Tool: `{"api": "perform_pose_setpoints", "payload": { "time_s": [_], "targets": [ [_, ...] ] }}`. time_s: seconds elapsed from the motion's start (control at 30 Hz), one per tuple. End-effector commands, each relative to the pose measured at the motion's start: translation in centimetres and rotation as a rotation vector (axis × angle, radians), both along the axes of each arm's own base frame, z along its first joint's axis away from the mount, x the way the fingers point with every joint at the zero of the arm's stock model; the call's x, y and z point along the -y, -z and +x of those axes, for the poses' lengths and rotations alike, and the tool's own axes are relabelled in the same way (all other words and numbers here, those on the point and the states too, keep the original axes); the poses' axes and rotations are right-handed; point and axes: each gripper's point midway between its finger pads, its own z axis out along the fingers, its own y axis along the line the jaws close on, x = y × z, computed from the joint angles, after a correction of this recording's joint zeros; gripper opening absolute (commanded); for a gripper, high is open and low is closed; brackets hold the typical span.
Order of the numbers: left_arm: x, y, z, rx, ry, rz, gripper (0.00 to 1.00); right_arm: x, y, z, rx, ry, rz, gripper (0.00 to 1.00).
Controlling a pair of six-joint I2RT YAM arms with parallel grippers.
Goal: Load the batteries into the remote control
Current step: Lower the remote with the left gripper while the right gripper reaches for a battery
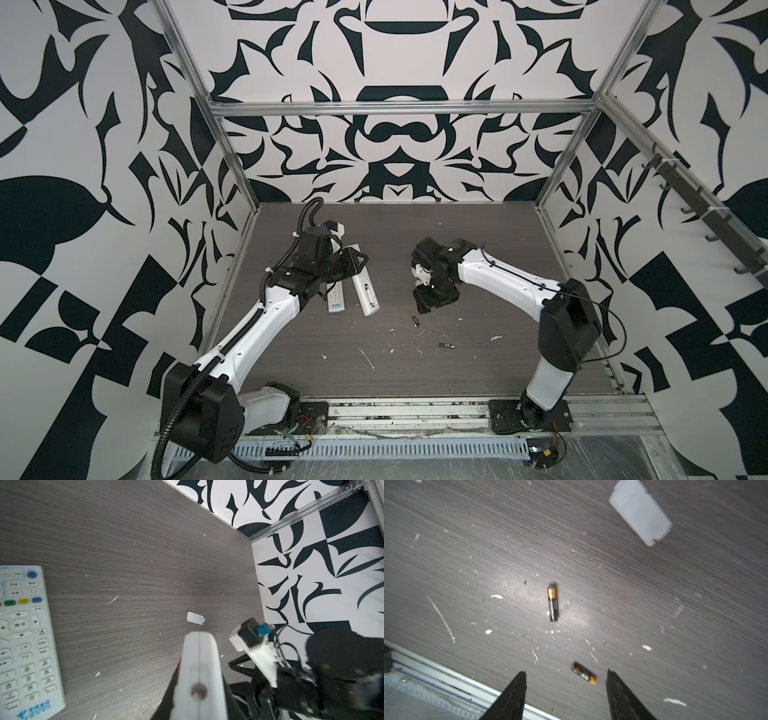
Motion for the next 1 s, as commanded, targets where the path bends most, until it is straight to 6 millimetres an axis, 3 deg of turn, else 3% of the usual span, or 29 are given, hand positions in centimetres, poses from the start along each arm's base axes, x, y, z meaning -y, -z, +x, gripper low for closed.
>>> {"api": "perform_pose_setpoints", "payload": {
  "time_s": [0.0, 0.43, 0.97],
  "targets": [
    [0.3, -0.4, -0.8, 0.005, 0.022, -0.049, 0.00, -2.0, -0.4, 1.3, 0.049, -0.041, 0.030, 0.62],
    [1.1, 0.1, -2.1, -0.002, 0.068, -0.123, 0.00, -2.4, 4.5, 2.1, 0.003, -0.069, -0.030, 0.45],
    [1.3, 0.3, -1.6, -0.009, 0.068, -0.132, 0.00, -2.8, 6.8, 1.5, -0.034, -0.089, -0.050, 0.31]
  ]
}}
